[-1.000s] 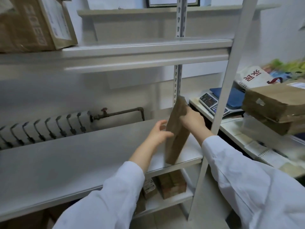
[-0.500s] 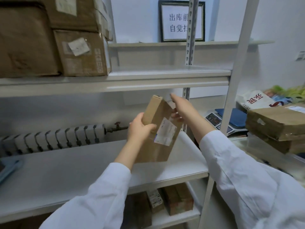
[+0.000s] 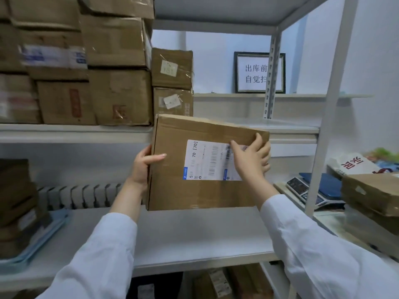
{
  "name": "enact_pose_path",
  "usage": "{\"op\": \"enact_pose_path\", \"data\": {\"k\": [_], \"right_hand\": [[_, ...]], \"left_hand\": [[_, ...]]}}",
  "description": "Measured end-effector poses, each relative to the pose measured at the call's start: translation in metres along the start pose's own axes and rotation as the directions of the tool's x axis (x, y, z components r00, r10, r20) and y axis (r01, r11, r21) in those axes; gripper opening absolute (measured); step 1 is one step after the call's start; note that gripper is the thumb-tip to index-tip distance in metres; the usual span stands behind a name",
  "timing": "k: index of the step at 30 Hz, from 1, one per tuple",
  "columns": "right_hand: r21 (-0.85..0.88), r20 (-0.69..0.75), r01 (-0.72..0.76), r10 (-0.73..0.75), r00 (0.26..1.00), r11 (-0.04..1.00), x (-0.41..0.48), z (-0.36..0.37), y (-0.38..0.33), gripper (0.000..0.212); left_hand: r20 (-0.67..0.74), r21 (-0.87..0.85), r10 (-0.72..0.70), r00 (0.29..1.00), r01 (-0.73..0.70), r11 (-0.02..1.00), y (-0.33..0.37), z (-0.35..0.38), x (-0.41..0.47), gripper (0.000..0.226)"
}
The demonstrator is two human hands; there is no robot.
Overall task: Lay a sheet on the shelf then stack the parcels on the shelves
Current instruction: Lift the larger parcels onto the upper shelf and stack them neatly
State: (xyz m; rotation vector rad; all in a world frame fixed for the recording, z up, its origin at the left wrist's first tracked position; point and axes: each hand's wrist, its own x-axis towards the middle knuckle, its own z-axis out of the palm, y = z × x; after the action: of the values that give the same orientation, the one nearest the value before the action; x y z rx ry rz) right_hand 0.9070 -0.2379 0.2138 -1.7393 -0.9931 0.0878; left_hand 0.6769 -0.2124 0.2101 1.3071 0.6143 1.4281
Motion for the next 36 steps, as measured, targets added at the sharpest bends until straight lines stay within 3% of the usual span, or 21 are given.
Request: {"op": "enact_pose_path", "data": {"k": [2, 5, 6, 11, 14, 18, 21, 27, 31, 36], "right_hand": [[0.028, -0.1, 0.093, -0.09, 0.991, 0.995, -0.007, -0.003, -0.011, 0.076], [0.064, -0.203, 0.246, -0.229, 0.952, 0.967, -0.013, -0.01, -0.03, 0.07], [0.065, -0.203, 0.284, -0.266, 0.942, 0.956, -0.014, -0.012, -0.036, 0.068], [0.1, -0.088, 0.405, -0.397, 0.913, 0.909, -0.02, -0.015, -0.064, 0.058], [0.245, 0.028, 0.426, -0.446, 0.895, 0.871, -0.019, -0.016, -0.075, 0.057], [0.49, 0.129, 0.451, -0.574, 0.809, 0.746, -0.02, -0.015, -0.081, 0.08], [0.647, 0.129, 0.424, -0.639, 0.758, 0.633, -0.014, -0.011, -0.075, 0.086], [0.792, 0.162, 0.302, -0.66, 0.733, 0.53, 0.004, -0.02, -0.071, 0.051], [0.819, 0.208, 0.205, -0.61, 0.764, 0.536, 0.018, -0.015, -0.073, 0.041], [0.767, 0.271, 0.16, -0.541, 0.797, 0.621, 0.037, 0.008, -0.076, 0.03]], "left_hand": [[-0.032, -0.075, 0.008, 0.999, -0.01, 0.997, 0.009, -0.003, -0.006, 0.021], [-0.023, -0.166, 0.044, 0.999, -0.047, 0.985, 0.022, -0.001, -0.011, 0.039], [-0.028, -0.192, 0.086, 0.996, -0.09, 0.977, 0.028, 0.003, -0.012, 0.034], [-0.126, -0.238, 0.32, 0.939, -0.342, 0.909, 0.069, 0.05, -0.02, 0.024], [-0.186, -0.194, 0.416, 0.89, -0.448, 0.873, 0.083, 0.077, -0.014, 0.023], [-0.272, -0.07, 0.505, 0.819, -0.54, 0.839, 0.095, 0.119, -0.005, 0.038], [-0.236, 0.128, 0.533, 0.813, -0.518, 0.846, 0.098, 0.143, 0.0, 0.044], [-0.103, 0.336, 0.5, 0.86, -0.442, 0.831, 0.09, 0.167, 0.022, 0.052], [-0.038, 0.423, 0.458, 0.888, -0.401, 0.812, 0.075, 0.164, 0.036, 0.063], [-0.08, 0.432, 0.367, 0.927, -0.299, 0.851, 0.057, 0.148, 0.051, 0.053]]}}
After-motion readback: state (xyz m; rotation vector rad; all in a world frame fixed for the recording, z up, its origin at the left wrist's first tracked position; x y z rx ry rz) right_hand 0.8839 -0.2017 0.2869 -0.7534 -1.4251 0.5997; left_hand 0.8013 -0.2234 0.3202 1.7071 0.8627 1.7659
